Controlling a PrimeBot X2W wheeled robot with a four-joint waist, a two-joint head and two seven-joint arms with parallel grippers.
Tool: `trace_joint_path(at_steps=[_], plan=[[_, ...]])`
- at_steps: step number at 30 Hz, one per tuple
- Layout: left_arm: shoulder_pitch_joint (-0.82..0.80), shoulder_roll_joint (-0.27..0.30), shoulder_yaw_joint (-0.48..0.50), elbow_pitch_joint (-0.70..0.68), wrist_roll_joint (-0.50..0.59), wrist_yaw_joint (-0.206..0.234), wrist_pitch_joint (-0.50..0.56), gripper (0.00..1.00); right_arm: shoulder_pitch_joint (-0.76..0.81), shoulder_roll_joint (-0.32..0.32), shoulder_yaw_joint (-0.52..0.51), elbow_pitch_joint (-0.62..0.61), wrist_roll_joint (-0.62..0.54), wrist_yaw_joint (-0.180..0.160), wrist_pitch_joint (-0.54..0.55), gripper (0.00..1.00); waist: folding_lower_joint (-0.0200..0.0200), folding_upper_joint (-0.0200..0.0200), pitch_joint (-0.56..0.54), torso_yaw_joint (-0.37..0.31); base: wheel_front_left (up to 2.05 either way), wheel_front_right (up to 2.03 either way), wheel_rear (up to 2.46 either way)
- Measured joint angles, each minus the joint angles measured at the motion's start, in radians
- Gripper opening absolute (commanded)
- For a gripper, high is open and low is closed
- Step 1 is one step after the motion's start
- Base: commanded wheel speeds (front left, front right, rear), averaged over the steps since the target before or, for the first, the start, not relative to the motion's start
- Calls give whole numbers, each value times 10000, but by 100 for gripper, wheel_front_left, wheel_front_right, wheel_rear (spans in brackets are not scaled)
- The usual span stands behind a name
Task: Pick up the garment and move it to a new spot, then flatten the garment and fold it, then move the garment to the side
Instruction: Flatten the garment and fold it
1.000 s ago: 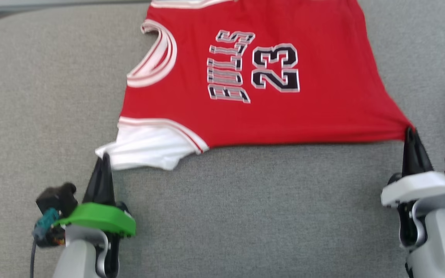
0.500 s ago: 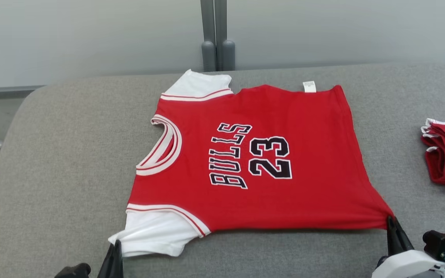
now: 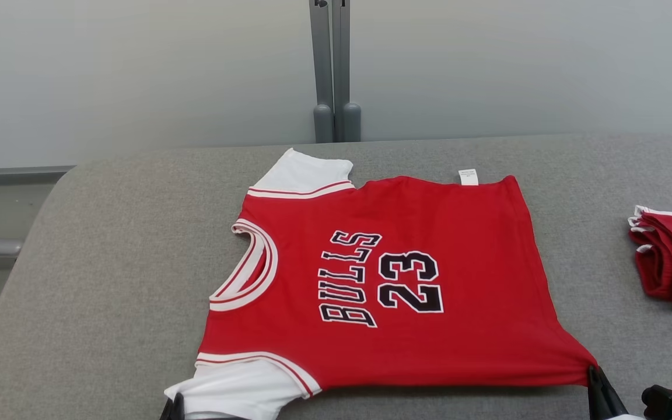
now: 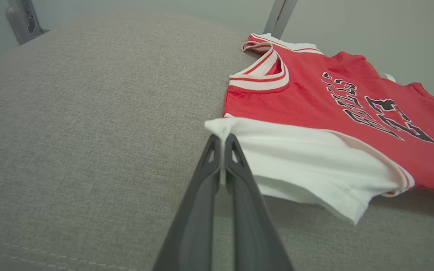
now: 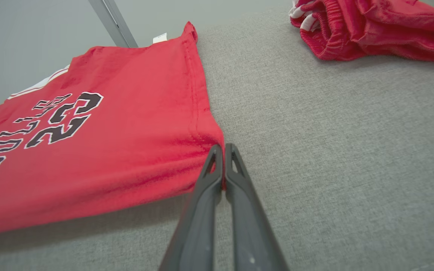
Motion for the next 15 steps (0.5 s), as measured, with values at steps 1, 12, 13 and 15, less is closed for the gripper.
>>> trace_joint_path(at_steps=[1, 12, 13, 15], plan=[[-15, 4, -33, -73, 10, -8, 0, 0, -6, -2, -6, -27, -4, 0, 0, 0, 0, 0, 31, 4, 0, 0, 0], [-2190, 15, -848, -439, 347, 107, -2, 0, -1635, -128, 176, -15, -305, -4, 0, 0, 0, 0, 757, -22, 0, 0, 0], [-2475, 13, -880, -439, 426, 188, -2, 0, -1884, -140, 184, 59, -362, -4, 0, 0, 0, 0, 863, -29, 0, 0, 0], [-3050, 17, -943, -364, 523, 320, -4, 0, -2384, -211, 196, 232, -571, -4, -2, 0, 0, 0, 1086, -42, 0, 0, 0]])
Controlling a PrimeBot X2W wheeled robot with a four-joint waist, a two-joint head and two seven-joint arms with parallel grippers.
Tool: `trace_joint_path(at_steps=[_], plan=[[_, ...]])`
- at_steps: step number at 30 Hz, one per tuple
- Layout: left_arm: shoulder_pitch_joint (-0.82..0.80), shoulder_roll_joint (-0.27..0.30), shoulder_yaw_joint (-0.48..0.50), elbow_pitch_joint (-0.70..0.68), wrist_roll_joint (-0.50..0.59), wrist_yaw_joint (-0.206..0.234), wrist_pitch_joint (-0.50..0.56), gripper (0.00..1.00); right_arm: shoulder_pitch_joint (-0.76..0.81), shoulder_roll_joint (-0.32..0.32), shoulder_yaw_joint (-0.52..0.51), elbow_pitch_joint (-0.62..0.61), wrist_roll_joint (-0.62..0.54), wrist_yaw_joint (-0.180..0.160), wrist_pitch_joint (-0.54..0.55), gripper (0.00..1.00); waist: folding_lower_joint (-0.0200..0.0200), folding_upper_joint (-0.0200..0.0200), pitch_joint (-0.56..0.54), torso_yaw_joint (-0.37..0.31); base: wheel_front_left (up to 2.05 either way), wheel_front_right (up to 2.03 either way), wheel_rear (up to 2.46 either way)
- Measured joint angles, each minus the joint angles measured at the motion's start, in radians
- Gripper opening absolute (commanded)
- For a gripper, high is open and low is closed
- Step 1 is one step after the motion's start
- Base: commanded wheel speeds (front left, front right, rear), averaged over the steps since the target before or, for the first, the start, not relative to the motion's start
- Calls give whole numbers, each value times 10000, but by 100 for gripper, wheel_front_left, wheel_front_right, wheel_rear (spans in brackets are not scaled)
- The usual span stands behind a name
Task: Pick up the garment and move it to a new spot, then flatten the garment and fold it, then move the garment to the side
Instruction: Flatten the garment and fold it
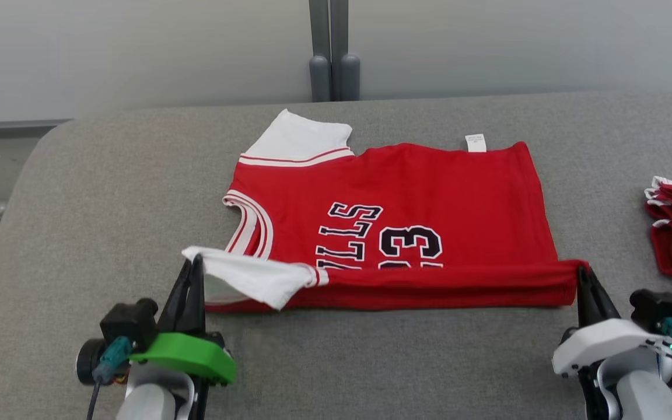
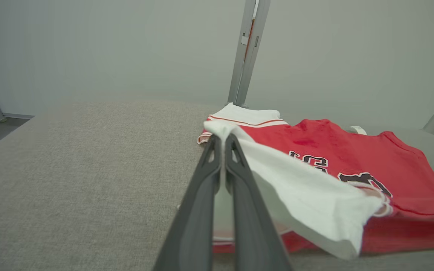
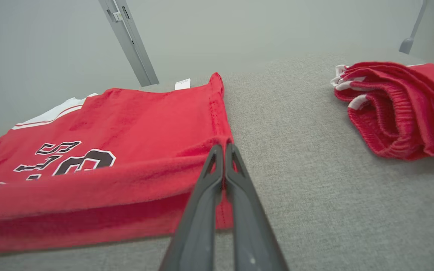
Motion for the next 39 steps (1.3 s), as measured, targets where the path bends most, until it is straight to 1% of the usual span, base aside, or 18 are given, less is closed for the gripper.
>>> trace_joint_path(at_steps=[2, 5, 11, 17, 18, 19, 20, 25, 31, 35, 39], plan=[[-557, 0, -113, 201, 153, 127, 0, 0, -534, -44, 0, 247, -138, -2, 0, 0, 0, 0, 268, -14, 0, 0, 0], [-1226, 0, -291, 581, 343, 173, 0, 0, -1215, -65, 19, 596, -370, -2, 0, 0, 0, 0, 673, -30, 0, 0, 0], [-2228, 0, -397, 1191, 305, 359, 0, 0, -2360, -96, -123, 1151, -777, -2, 0, 0, 0, 0, 1568, -35, 0, 0, 0], [-2739, 0, -410, 1630, 272, 428, 0, 0, -2847, -94, -387, 1593, -1195, -2, 0, 0, 0, 0, 2120, 11, 0, 0, 0], [-2804, 2, -412, 1664, 238, 430, 0, 14, -2914, -77, -454, 1636, -1246, 0, 2, 0, 0, 0, 2190, 25, 0, 0, 0], [-2847, 2, -420, 1674, 226, 430, 0, 71, -2973, -42, -564, 1639, -1244, -2, 0, 45, 1, 0, 2248, 41, 0, 0, 0], [-2868, 2, -437, 1697, 159, 428, 0, 100, -3024, -36, -579, 1622, -1241, -2, 2, 100, 0, 0, 2286, 55, 0, 0, 0], [-2678, 4, -594, 1507, -128, 510, 0, 100, -3021, 75, -671, 1026, -1202, -2, 0, 100, 1, 0, 2301, 146, 0, 0, 0], [-1417, 6, -665, 1137, -757, 711, 0, 100, -1758, 102, -690, 173, -865, -2, 0, 100, 1, 0, 2029, 195, 0, 0, 0], [-883, 8, -838, 1367, -1032, 784, 0, 100, -971, 82, -454, 50, -677, -2, 0, 100, 1, 0, 1877, 174, 0, 0, 0], [-860, 6, -817, 1649, -1191, 918, 0, 100, -695, 35, -318, 81, -669, -2, 0, 100, 1, 0, 1860, 47, 0, 0, 0]])
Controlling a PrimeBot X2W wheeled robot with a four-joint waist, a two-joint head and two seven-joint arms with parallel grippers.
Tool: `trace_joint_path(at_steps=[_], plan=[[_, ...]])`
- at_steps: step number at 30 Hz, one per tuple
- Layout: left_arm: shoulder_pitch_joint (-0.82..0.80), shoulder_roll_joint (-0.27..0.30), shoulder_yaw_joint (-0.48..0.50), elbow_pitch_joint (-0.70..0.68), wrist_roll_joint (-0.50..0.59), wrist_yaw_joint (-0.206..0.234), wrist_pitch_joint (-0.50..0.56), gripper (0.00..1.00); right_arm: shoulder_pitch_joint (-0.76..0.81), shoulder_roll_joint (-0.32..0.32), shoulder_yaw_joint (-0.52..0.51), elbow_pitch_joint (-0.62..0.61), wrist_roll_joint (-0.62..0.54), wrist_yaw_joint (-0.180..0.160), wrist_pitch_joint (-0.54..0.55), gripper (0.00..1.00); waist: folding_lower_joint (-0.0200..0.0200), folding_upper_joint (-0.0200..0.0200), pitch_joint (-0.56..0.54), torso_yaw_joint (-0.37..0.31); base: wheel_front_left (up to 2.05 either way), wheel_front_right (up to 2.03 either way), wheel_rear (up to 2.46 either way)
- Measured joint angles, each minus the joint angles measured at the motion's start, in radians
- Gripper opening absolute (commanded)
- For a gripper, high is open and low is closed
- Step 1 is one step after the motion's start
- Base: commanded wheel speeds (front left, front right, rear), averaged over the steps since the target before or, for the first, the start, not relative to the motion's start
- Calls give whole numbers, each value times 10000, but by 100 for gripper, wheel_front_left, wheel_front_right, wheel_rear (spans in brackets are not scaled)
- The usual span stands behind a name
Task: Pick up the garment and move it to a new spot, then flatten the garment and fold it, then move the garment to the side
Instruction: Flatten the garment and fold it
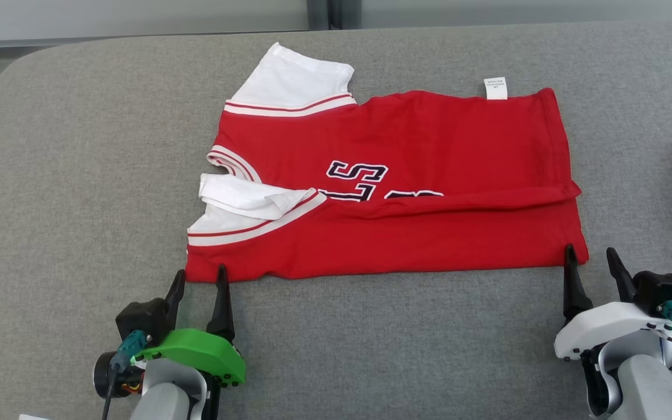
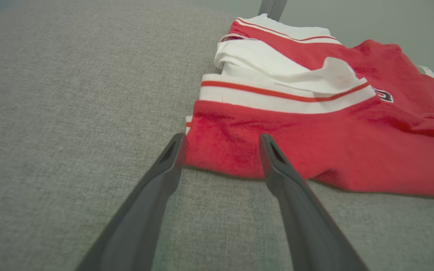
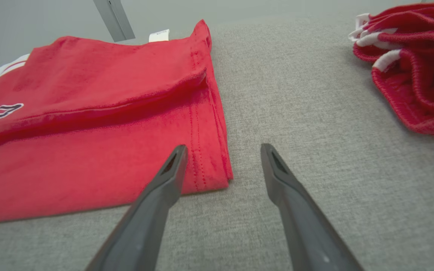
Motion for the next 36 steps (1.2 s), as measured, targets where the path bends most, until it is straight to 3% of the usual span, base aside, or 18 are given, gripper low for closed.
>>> trace_joint_path(at_steps=[13, 14, 15, 16, 17, 23, 36], plan=[[-330, 0, 63, 744, -84, 81, 0, 100, -379, 21, 224, 836, -278, 0, -4, 100, 0, 0, 265, -138, 0, 0, 0], [-355, 0, 50, 796, -104, 59, -17, 96, -439, 23, 224, 880, -278, 0, -4, 76, 0, 0, 285, -123, 0, 0, 0], [-382, 2, 31, 840, -163, 17, -19, 49, -488, 25, 219, 888, -276, 0, -4, 25, 0, 0, 298, -111, 0, 0, 0], [-413, 2, 13, 869, -176, -8, -19, 38, -530, 29, 226, 892, -276, 0, -4, 5, 0, 0, 314, -98, 0, 0, 0], [-446, 2, -6, 878, -186, -17, -19, 0, -540, 35, 226, 907, -228, 0, -4, 0, 0, 0, 328, -85, 0, 0, 0], [-486, -2, -44, 876, -280, -276, -15, 0, -548, 69, 272, 974, 63, 2, -19, 0, 0, 0, 292, -35, 0, 0, 0], [-341, -6, 385, -61, 27, -418, -13, 0, -572, 46, 178, 405, 644, 2, -12, 0, 0, 0, -500, -62, 0, 0, 0]])
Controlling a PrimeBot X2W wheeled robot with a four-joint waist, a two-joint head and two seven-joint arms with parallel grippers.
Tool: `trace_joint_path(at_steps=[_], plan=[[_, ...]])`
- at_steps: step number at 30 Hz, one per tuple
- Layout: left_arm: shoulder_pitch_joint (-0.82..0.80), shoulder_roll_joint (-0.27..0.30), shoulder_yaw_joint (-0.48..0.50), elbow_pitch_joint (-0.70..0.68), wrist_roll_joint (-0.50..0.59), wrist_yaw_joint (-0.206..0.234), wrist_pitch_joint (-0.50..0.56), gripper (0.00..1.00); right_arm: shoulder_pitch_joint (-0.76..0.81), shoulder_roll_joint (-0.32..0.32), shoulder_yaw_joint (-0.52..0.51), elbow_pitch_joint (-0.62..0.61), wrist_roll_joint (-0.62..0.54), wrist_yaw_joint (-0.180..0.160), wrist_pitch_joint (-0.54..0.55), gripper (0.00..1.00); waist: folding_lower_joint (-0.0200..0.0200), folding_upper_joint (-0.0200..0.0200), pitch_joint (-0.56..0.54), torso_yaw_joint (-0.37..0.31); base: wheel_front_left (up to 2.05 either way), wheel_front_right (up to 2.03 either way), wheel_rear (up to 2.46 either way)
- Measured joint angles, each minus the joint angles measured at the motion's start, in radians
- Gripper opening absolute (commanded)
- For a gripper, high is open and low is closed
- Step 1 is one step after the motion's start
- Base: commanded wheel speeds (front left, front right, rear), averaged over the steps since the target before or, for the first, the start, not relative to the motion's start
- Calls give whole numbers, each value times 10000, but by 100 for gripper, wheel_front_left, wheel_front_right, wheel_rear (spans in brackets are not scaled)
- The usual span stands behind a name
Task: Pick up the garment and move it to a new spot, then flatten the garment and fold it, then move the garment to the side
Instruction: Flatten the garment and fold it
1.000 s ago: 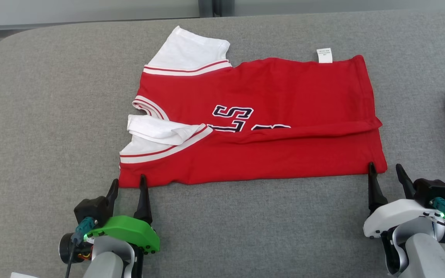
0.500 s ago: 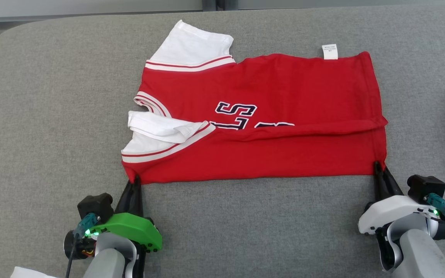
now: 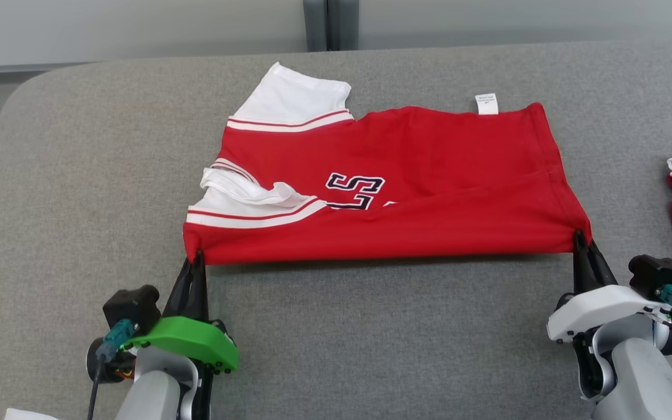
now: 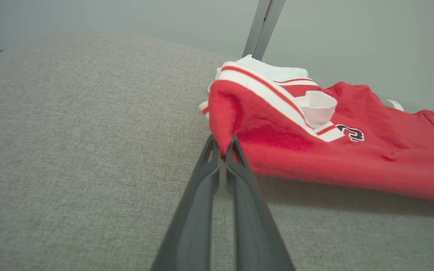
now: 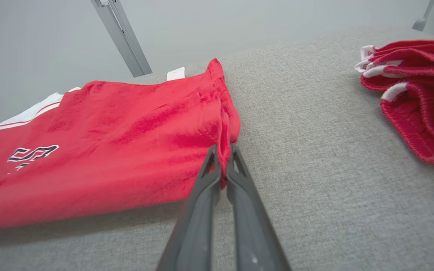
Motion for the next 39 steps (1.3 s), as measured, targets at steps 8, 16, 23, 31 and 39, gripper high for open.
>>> trace_joint_path(at_steps=[8, 16, 23, 31, 39], plan=[[1150, -8, 199, -65, 360, -17, 0, 0, 1044, 12, -146, -159, 508, 2, 12, 0, 0, 0, -1123, -28, 0, 0, 0], [2430, -12, -140, 433, 324, 111, 0, 0, 2347, -50, -12, 21, 665, 2, 12, 0, 0, 0, -2034, -6, 0, 0, 0], [2602, 2, -594, 527, 151, 387, 0, 100, 2350, -125, -190, 499, 422, -2, 12, 100, 0, 0, -1833, 33, 0, 0, 0], [1201, 4, -370, -67, 872, 562, 0, 100, 747, -226, -184, 314, 36, -2, 12, 100, 0, 0, -1152, -3, 0, 0, 0], [-1783, 63, -370, 1450, 1227, 311, 35, 100, -1622, -637, 194, 1325, -380, -2, 12, 100, 0, 0, -133, -85, 0, 0, 0]])
